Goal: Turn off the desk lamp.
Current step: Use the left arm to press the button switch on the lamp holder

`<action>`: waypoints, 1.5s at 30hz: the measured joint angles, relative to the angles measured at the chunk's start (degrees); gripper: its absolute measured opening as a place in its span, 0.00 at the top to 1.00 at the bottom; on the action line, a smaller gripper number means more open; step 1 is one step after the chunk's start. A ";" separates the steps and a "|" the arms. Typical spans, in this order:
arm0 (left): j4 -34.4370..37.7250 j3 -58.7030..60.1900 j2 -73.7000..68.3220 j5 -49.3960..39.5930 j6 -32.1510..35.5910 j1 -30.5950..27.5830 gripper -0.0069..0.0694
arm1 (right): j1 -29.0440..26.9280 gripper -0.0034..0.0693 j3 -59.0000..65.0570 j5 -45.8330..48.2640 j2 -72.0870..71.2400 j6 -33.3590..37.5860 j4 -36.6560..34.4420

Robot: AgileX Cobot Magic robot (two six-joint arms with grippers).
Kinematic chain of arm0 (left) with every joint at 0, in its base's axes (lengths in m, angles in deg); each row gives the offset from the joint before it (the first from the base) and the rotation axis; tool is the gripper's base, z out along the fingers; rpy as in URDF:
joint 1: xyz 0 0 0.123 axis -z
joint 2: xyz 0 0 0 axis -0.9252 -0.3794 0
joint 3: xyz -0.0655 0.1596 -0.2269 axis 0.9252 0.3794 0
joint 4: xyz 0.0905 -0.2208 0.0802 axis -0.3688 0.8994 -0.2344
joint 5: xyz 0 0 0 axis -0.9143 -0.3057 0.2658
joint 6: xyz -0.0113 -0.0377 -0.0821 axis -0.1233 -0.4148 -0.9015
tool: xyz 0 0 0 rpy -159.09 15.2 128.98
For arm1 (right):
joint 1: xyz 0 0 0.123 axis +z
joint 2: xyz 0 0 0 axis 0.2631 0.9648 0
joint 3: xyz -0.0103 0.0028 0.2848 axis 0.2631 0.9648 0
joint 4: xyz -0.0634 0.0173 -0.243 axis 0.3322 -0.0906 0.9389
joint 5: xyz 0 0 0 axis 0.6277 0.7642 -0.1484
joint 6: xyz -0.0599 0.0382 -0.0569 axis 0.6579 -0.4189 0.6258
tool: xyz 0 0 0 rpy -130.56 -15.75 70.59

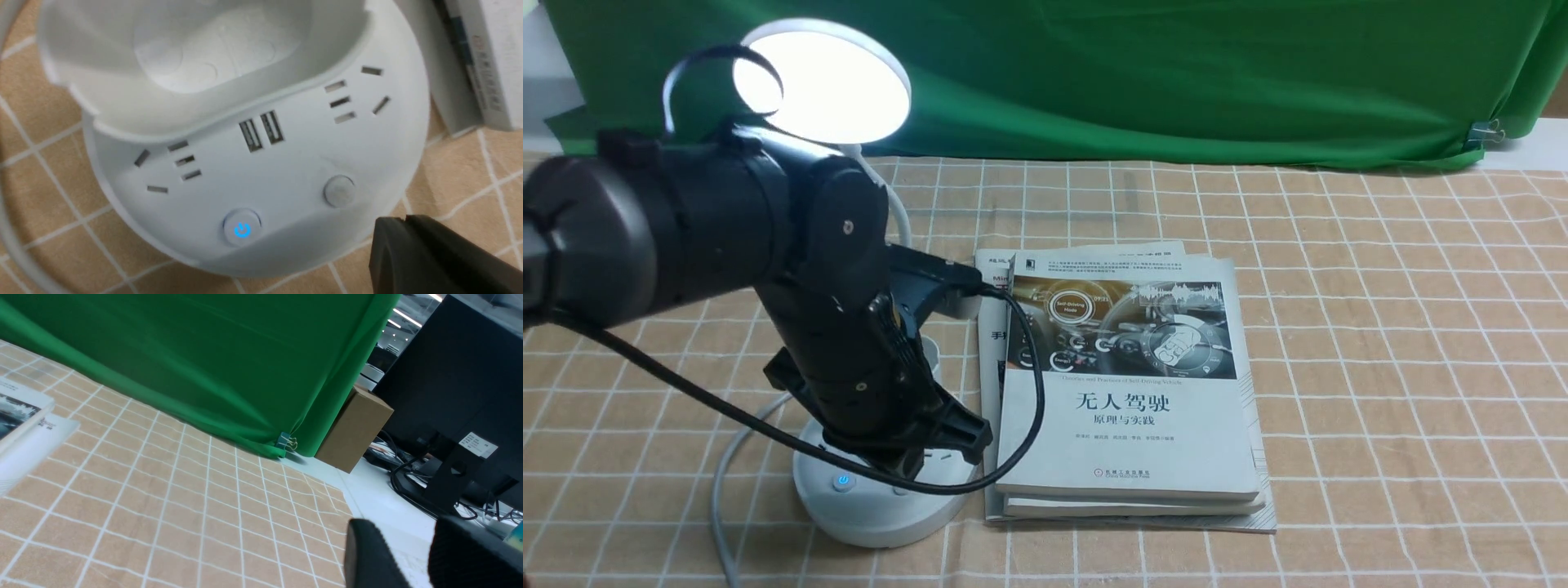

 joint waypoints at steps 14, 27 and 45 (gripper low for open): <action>0.00 0.01 -5.18 1.16 -1.31 0.00 0.90 | 0.00 0.62 0.00 0.00 0.00 0.00 0.00; -0.05 0.12 2.46 1.36 -2.73 0.00 0.90 | 0.00 0.62 0.00 0.00 0.00 0.00 0.00; -0.82 0.01 -5.41 1.75 -2.78 0.00 0.90 | 0.00 0.62 0.00 0.00 0.00 0.00 0.00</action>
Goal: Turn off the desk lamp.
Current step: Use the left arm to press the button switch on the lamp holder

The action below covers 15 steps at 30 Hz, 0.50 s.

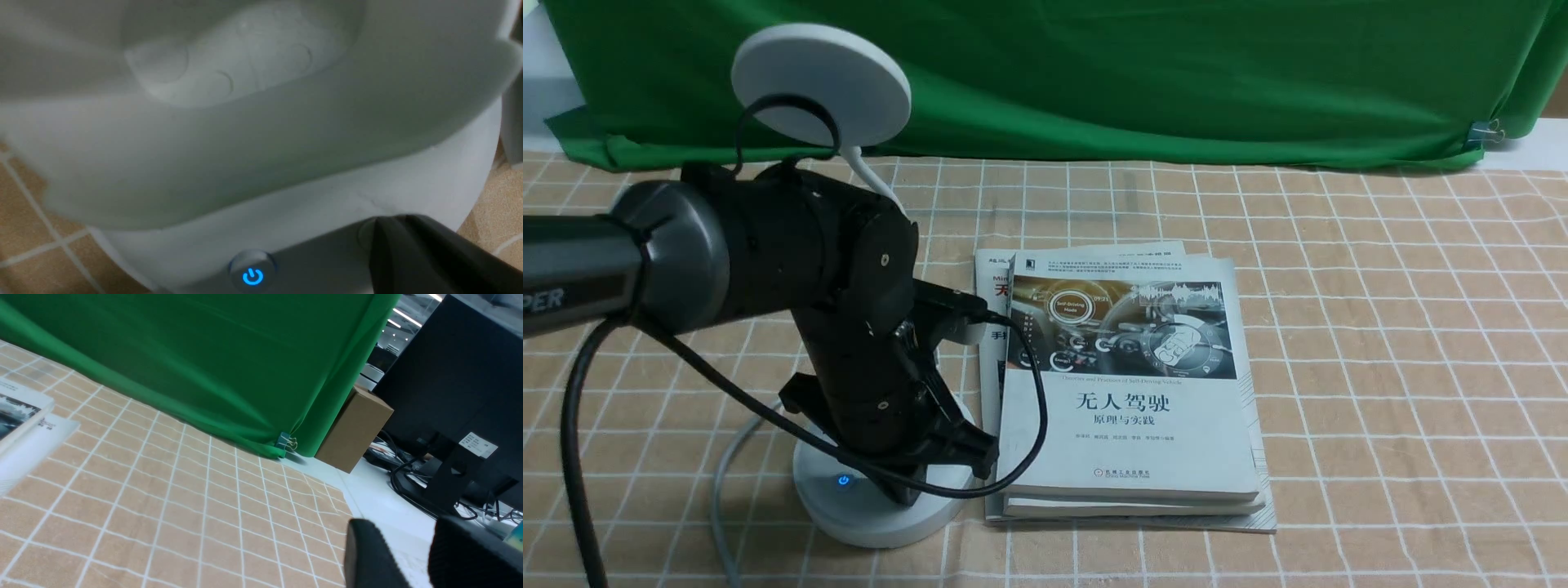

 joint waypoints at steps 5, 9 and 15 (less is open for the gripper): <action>0.00 -0.31 -0.01 -0.28 -0.14 0.00 0.90 | 0.00 0.62 0.00 0.00 0.00 0.00 0.00; 0.00 -0.01 1.72 -0.39 -0.22 0.00 0.90 | 0.00 0.62 0.00 0.00 0.00 0.00 0.00; 1.45 0.07 8.07 -1.25 -0.29 0.00 0.90 | 0.00 0.62 0.00 0.00 0.00 0.00 0.00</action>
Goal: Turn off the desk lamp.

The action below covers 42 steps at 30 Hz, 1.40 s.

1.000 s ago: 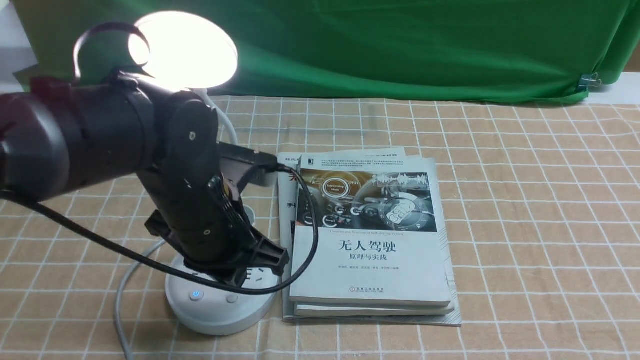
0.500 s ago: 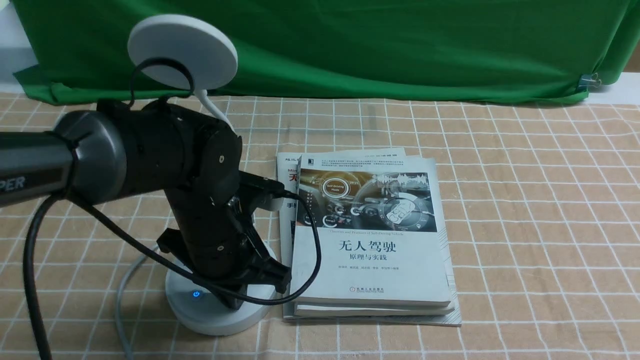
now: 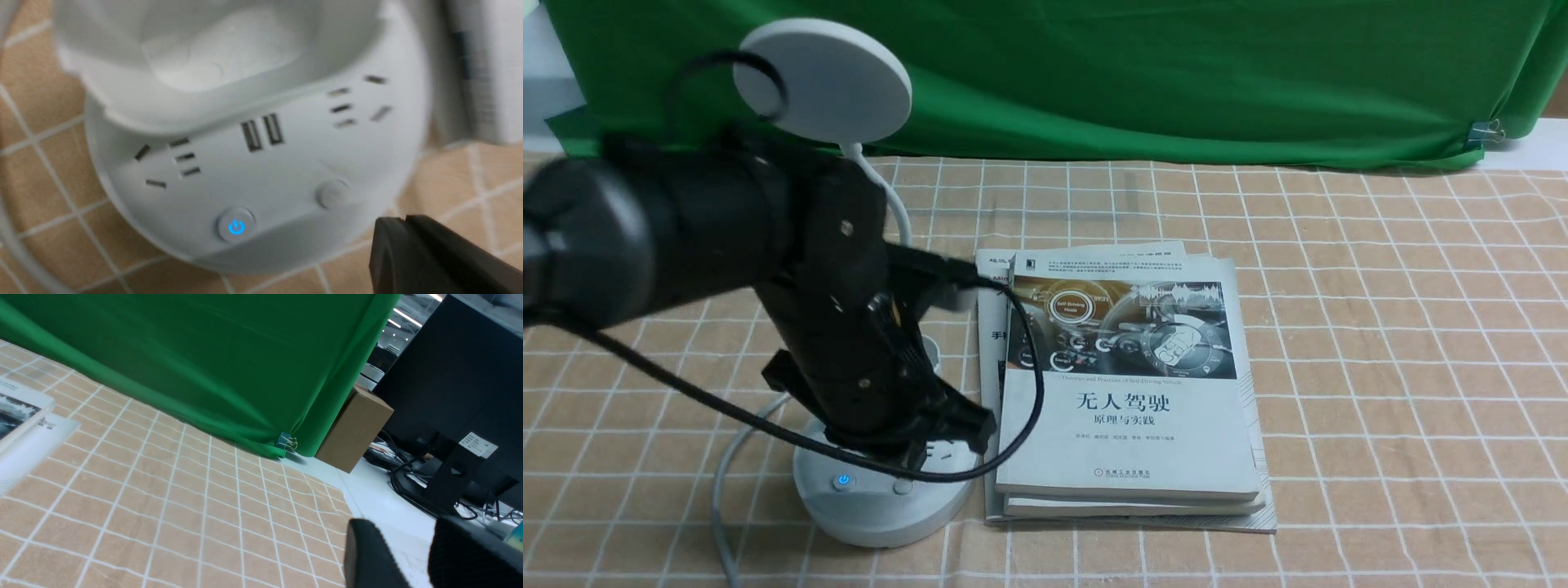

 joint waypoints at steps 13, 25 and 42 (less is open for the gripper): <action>1.25 6.75 11.90 1.91 -0.05 0.00 0.90 | 0.00 0.62 0.00 0.00 0.00 0.00 0.00; 5.65 32.02 45.25 25.15 0.02 0.00 0.90 | 0.00 0.62 0.00 0.00 0.00 0.04 0.00; 8.22 54.91 77.75 43.96 0.02 0.00 0.90 | 0.00 0.62 0.00 0.00 0.00 0.00 0.00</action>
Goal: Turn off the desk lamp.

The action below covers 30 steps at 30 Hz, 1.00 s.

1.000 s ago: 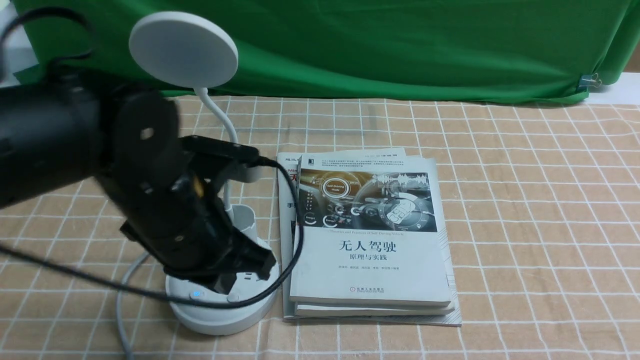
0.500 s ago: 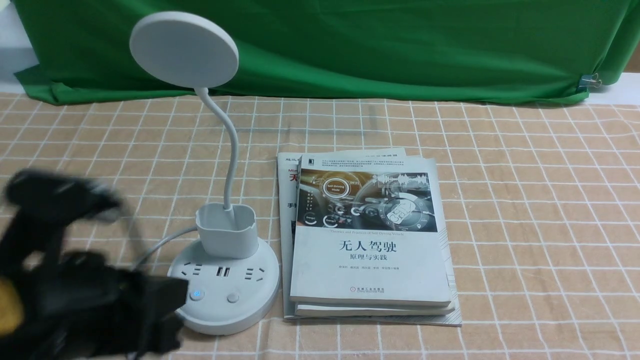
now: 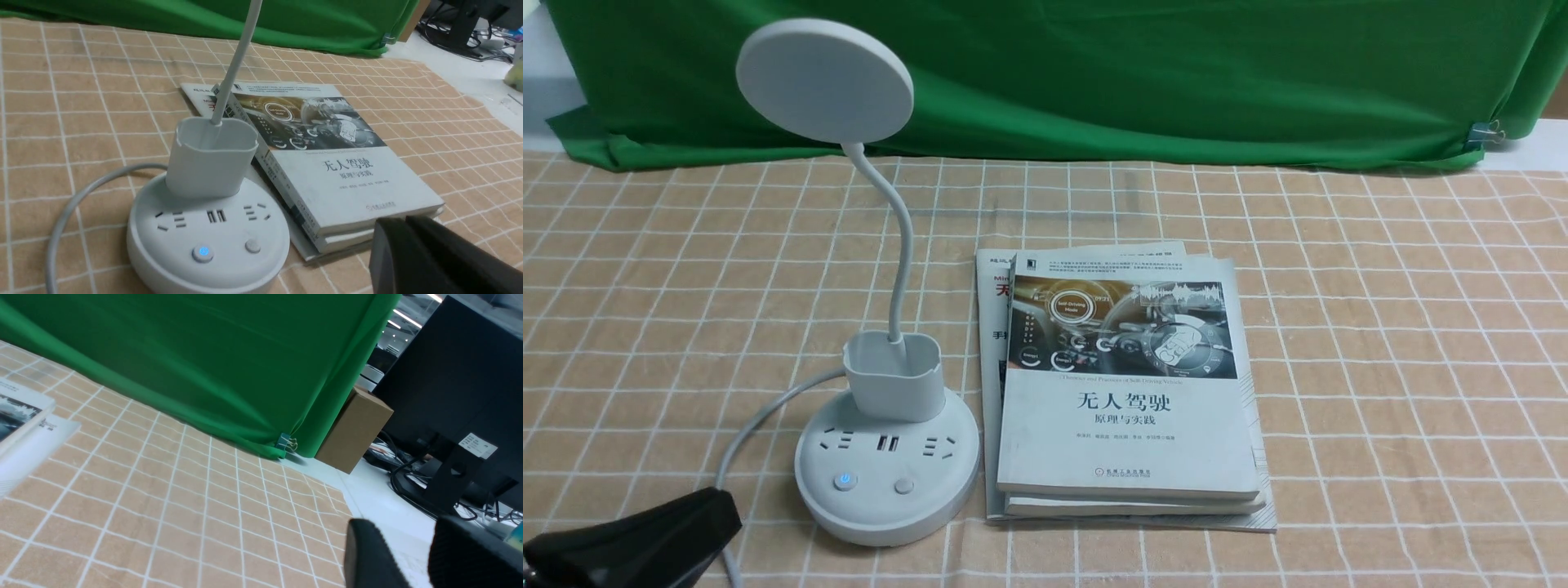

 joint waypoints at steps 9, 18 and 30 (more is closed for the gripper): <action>0.00 1.30 0.00 0.08 0.32 0.00 0.90 | 0.00 0.62 0.00 0.00 0.00 -0.06 0.00; -2.08 1.62 0.75 0.15 0.45 -0.87 0.90 | 0.00 0.62 0.00 0.00 0.00 0.00 0.00; -2.84 11.29 13.80 0.11 2.91 -24.71 0.90 | 0.00 0.62 0.00 0.00 0.00 0.00 0.00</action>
